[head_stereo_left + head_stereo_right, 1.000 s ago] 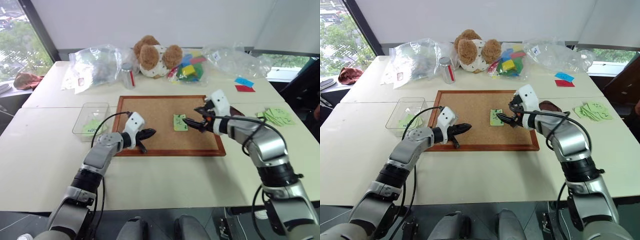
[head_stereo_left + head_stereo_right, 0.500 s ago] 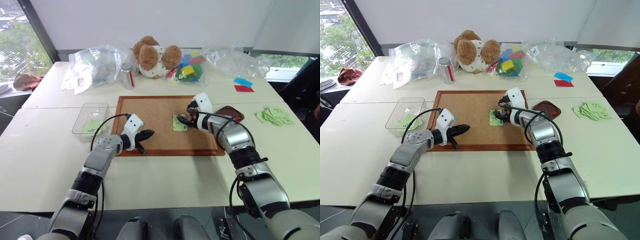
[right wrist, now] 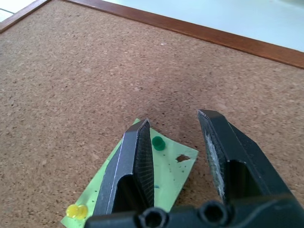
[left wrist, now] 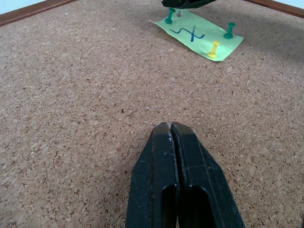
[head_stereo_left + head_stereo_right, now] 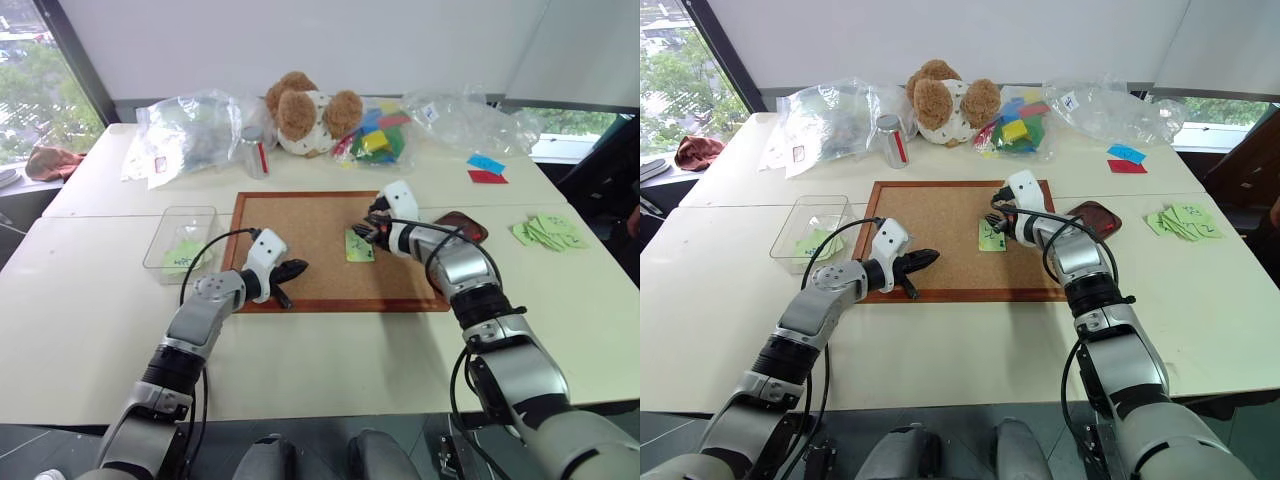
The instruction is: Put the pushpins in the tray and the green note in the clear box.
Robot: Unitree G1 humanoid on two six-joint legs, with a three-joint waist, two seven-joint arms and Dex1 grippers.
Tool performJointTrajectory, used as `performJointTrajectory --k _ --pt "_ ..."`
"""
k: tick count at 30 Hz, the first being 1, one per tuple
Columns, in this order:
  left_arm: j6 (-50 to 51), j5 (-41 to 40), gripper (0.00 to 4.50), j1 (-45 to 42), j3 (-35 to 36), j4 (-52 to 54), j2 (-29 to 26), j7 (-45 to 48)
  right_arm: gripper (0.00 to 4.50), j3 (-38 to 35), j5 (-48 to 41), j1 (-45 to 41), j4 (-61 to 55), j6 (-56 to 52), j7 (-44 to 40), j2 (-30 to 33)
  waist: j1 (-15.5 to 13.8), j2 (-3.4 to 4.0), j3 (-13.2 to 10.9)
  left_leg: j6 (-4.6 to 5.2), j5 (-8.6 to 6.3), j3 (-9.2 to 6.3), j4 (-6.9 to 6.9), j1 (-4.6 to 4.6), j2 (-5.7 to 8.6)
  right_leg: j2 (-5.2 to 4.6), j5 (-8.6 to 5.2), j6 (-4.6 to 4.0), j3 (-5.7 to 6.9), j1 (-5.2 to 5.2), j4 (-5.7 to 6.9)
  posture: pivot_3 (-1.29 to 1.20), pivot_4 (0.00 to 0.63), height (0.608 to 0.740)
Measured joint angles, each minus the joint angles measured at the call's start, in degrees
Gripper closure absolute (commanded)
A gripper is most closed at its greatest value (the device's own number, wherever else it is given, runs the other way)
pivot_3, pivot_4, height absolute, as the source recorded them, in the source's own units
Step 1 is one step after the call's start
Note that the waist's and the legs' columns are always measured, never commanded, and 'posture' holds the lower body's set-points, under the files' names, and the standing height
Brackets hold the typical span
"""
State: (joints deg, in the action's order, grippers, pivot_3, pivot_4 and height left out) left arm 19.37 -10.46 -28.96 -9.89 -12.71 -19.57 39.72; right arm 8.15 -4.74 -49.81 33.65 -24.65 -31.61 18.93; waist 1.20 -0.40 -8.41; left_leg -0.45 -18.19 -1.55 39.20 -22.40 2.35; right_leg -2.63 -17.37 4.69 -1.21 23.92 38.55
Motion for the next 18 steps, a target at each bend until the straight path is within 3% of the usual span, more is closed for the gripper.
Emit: performJointTrajectory --k 13,18 --pt "0.0 0.0 4.50 0.2 0.0 0.2 0.1 -0.2 2.80 -0.4 0.0 0.1 3.1 0.1 -1.3 -1.6 0.0 0.00 0.0 0.00 0.00 0.00 0.00 0.00 0.00 0.00 0.00 0.00 0.00 0.00 0.01 0.00 0.150 0.740" --pt "0.0 0.0 4.50 0.6 0.1 0.6 0.0 -0.3 4.45 -1.0 0.1 0.1 4.0 0.9 -1.2 -1.4 0.0 0.01 0.0 0.00 0.00 0.00 0.00 0.00 0.00 0.00 0.00 0.00 0.00 0.01 0.01 0.00 0.150 0.740"
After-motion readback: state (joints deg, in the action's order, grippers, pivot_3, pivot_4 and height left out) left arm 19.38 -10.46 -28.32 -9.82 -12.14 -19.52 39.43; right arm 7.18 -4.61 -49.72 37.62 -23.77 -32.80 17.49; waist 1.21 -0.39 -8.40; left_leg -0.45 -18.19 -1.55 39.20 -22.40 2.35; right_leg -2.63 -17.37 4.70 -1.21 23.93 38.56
